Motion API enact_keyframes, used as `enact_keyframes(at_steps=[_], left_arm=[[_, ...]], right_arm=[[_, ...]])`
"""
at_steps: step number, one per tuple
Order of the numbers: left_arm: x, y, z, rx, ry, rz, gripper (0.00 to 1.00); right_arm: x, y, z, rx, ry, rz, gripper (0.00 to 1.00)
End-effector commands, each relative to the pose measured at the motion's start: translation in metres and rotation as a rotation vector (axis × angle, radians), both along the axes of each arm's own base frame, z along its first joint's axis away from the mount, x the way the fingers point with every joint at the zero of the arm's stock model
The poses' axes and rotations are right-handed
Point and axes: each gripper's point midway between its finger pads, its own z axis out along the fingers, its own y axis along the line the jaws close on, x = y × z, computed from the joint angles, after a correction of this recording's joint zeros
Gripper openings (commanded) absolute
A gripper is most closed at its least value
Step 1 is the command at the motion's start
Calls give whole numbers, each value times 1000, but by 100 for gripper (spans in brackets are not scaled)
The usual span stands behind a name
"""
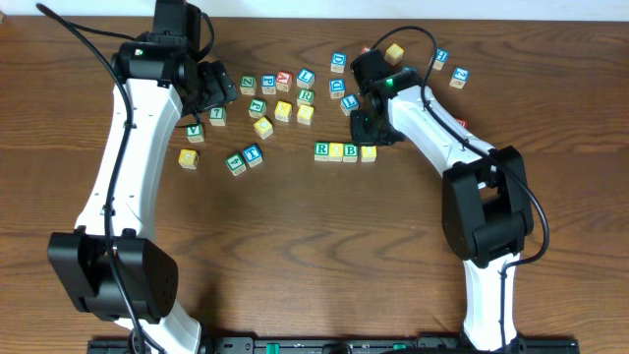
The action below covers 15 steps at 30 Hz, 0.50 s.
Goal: Spell out ROBOT
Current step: 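Push the O block against the B block with the right gripper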
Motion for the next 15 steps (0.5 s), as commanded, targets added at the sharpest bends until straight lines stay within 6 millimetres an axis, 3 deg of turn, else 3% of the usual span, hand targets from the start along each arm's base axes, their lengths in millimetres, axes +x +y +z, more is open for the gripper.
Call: enact_keyframes(at_steps=[1,7,15], left_arm=[[-3,4,7,13,-14,2,100],[-3,4,8,13,-14,2,100],[-3,4,7,13,-14,2,100]], right_arm=[[-4,0,-9,-12,22,-3,1],[0,-1,-6,-8,7,-7,1],[16,-21,30,19,-57,-59,1]])
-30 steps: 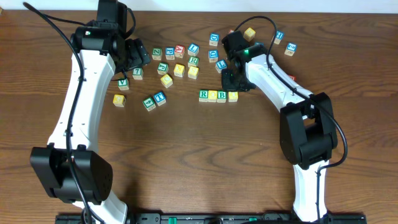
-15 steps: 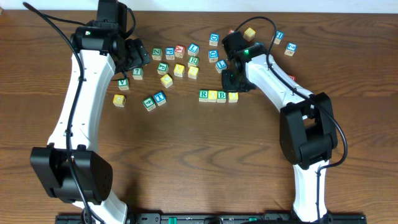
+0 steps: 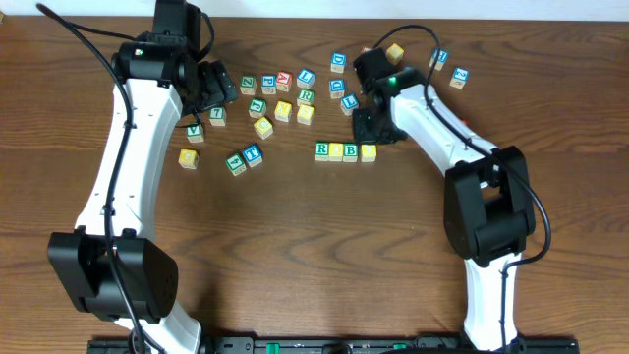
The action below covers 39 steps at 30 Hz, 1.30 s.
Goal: Spell out ROBOT
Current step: 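Push the O block against the B block with the right gripper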
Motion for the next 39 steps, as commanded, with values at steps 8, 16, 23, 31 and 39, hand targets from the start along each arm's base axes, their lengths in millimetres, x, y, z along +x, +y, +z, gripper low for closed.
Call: enact_keyframes(at_steps=[8,16,23,31,39], left_arm=[[-3,4,7,13,-14,2,100],[-3,4,7,13,-14,2,100],[-3,4,7,13,-14,2,100],[-3,4,7,13,-14,2,100],[-3,4,7,13,-14,2,100]], right_arm=[[-9,-23,17,-14,31,-48,1],[-27,-19,-3,-24,77,-38,1],[-28,-12,-4,7,84,-34,1],[-27,-5,-4,11,70,-19,1],[-28,-4,-4,12,69,-16,1]])
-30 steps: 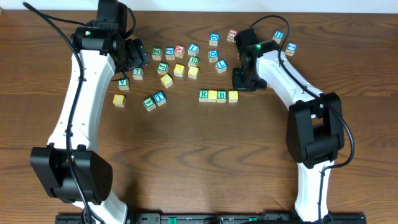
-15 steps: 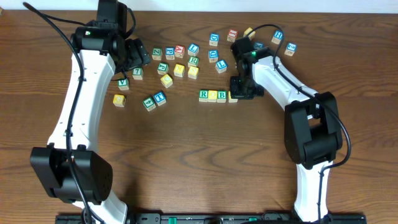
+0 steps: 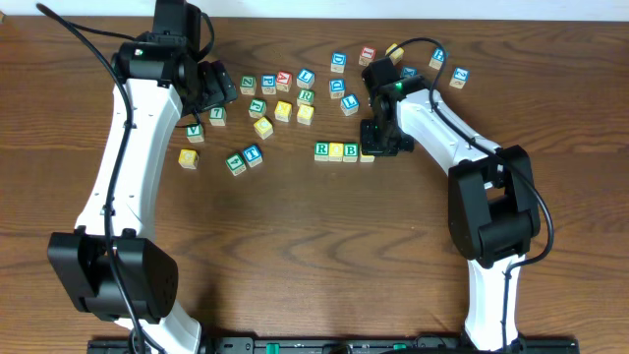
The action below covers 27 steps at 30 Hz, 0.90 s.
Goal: Spell out ROBOT
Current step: 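Push the O block against the B block with the right gripper, then raise the right gripper and move it back over the pile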
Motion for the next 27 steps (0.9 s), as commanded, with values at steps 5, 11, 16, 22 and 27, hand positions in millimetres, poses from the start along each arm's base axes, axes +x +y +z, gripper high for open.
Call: enact_keyframes(at_steps=[5,11,16,22,27], left_arm=[[-3,4,7,13,-14,2,100],[-3,4,7,13,-14,2,100],[-3,4,7,13,-14,2,100],[-3,4,7,13,-14,2,100],[-3,4,7,13,-14,2,100]], right_arm=[[-1,8,13,16,-26,4,1],[-3,13,13,16,-27,17,1],[-2,18,13,20,-36,27,1],[-3,19,13,21,-37,30,1],[1,20,14,23,-51,40,1]])
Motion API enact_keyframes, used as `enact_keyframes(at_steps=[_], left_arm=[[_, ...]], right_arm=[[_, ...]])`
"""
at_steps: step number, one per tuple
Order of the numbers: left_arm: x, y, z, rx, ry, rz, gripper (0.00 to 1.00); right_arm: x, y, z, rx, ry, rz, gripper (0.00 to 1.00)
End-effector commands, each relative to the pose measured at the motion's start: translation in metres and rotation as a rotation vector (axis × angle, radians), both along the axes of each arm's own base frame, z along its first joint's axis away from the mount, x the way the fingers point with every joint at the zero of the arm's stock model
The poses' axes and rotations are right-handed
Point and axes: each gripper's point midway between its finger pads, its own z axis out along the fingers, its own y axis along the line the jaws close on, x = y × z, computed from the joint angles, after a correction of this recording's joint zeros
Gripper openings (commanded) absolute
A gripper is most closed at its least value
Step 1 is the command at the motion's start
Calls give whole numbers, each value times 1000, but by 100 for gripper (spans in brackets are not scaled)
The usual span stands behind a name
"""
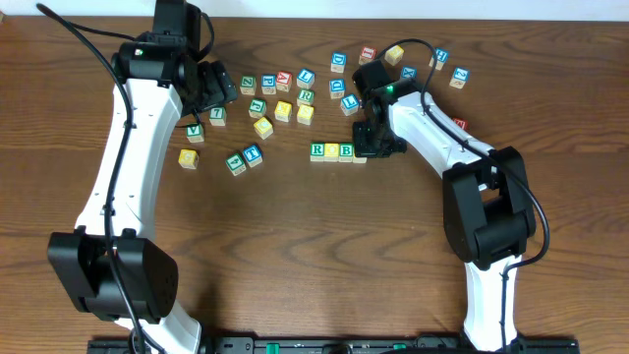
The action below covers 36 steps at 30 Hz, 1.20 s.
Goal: Spell out ROBOT
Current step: 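Raise the right gripper and move it back over the pile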
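Observation:
A row of lettered blocks lies mid-table: a green R block (317,150), a yellow block (332,150), a B block (346,150), and a fourth yellow block (360,155) mostly hidden under my right gripper (371,144). That gripper sits low on the row's right end, and its fingers are hidden by its own body. A blue T block (253,154) lies loose to the left. My left gripper (218,88) hovers at the back left beside the loose blocks, and its jaws are not readable from above.
Several loose blocks are scattered behind the row (283,98), and more lie at the back right (437,61). A green block (236,162) and a yellow block (188,157) sit left of the T. The table's back edge (295,18) runs just beyond them.
My right gripper has shifted slightly left at the row's right end, and the whole row now sits a little further left. The left arm has not moved.
First my right gripper stood just behind the row, with all four blocks in plain sight. Then it was down over the fourth, yellow block at the right end. Now it is slightly further left, and so is the row. The left arm stayed still throughout.

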Motion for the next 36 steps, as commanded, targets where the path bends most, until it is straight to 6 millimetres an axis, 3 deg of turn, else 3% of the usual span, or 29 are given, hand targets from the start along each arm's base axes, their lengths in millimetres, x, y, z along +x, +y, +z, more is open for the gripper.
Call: enact_keyframes(at_steps=[1,5,13,28,36], left_arm=[[-3,4,8,13,-14,2,100],[-3,4,8,13,-14,2,100],[-3,4,7,13,-14,2,100],[-3,4,7,13,-14,2,100],[-3,4,8,13,-14,2,100]], right_arm=[[5,3,15,19,-40,8,1],[14,0,26,26,-64,5,1],[37,0,70,47,-155,33,3],[64,26,165,171,-315,120,23],[60,49,175,248,-326,163,36]])
